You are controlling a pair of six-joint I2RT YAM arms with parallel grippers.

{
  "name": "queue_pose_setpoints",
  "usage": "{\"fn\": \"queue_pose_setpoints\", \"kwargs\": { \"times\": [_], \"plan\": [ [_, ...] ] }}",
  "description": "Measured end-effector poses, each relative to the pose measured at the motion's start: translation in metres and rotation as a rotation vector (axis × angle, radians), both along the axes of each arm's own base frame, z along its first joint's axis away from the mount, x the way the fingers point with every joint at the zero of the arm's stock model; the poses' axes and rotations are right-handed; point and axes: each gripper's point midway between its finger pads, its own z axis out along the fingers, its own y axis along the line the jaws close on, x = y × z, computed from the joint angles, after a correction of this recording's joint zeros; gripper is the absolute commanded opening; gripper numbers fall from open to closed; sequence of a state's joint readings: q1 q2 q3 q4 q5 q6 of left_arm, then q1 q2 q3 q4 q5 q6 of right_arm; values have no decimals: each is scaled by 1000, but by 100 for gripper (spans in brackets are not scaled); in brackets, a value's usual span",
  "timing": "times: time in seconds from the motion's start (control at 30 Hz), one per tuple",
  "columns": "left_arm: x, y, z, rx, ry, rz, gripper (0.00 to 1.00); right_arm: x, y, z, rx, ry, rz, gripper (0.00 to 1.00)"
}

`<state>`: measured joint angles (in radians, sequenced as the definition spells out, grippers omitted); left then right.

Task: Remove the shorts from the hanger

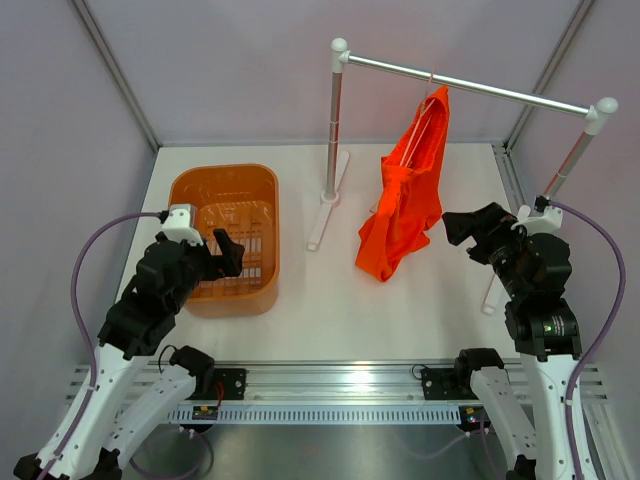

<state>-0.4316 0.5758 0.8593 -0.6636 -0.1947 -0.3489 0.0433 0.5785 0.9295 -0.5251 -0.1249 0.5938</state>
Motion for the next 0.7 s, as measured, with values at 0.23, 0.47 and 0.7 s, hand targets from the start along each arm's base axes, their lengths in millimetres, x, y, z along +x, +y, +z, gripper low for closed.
{"fn": "queue_pose_setpoints", "kwargs": {
  "times": [0.23, 0.47, 0.7],
  "plan": [
    [0, 0, 0, 0, 0, 0, 99, 1, -3, 2, -28, 24, -5, 100],
    [0, 0, 0, 0, 0, -1, 99, 33, -3, 41, -65, 27, 2, 100],
    [0, -1, 0, -2, 0, -6, 99, 92, -3, 92, -87, 9, -9, 99]
  ]
}}
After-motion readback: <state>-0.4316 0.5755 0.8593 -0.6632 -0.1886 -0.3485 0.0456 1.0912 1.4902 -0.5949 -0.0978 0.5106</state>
